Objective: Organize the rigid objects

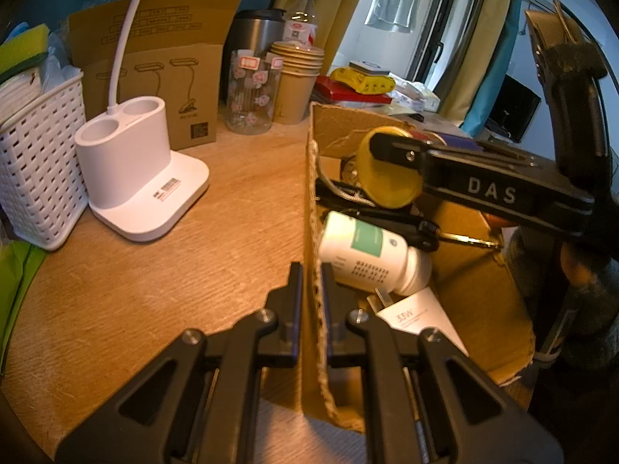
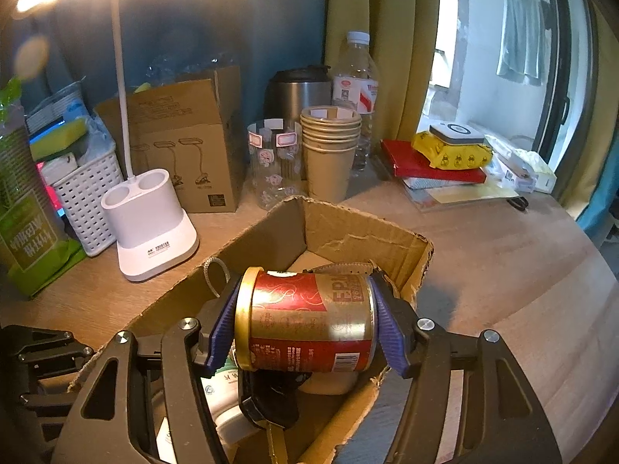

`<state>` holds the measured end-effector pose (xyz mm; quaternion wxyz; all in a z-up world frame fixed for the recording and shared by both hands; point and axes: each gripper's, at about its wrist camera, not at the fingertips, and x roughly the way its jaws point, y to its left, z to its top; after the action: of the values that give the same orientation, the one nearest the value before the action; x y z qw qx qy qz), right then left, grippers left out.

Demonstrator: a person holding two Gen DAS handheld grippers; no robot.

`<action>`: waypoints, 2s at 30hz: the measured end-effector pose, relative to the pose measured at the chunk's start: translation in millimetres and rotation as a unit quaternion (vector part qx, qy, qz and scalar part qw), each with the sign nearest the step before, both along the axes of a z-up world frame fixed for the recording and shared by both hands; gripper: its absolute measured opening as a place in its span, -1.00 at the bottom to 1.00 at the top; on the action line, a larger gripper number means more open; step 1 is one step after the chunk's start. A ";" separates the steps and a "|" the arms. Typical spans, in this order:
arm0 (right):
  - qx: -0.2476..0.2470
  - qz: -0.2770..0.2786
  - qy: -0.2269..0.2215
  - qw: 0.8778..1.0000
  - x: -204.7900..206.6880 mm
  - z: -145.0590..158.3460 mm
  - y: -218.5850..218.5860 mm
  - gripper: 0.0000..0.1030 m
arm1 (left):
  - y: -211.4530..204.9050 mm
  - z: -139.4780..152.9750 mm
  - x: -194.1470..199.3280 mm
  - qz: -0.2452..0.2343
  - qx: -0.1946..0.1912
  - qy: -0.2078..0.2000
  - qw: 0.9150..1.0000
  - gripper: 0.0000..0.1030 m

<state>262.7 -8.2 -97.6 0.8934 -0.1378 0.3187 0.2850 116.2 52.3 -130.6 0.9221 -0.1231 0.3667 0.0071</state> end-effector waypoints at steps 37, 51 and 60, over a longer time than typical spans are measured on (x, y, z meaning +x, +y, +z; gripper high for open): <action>0.041 -0.083 -0.043 0.995 -52.8 56.9 -55.7 0.42 | 0.3 2.1 0.2 0.001 0.004 -0.001 1.000 -0.82; 0.067 -0.144 -0.074 0.985 -99.2 99.4 -104.3 0.42 | 3.7 22.7 -14.7 0.019 0.023 -0.053 0.998 -0.57; 0.078 -0.171 -0.106 0.976 -134.8 130.0 -131.0 0.43 | -5.3 79.6 -48.6 0.014 0.039 -0.160 0.986 0.26</action>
<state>127.9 -139.2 32.4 0.9657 -0.0404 0.2175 0.1361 67.7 47.0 -51.0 0.9728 -0.0921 0.2123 0.0143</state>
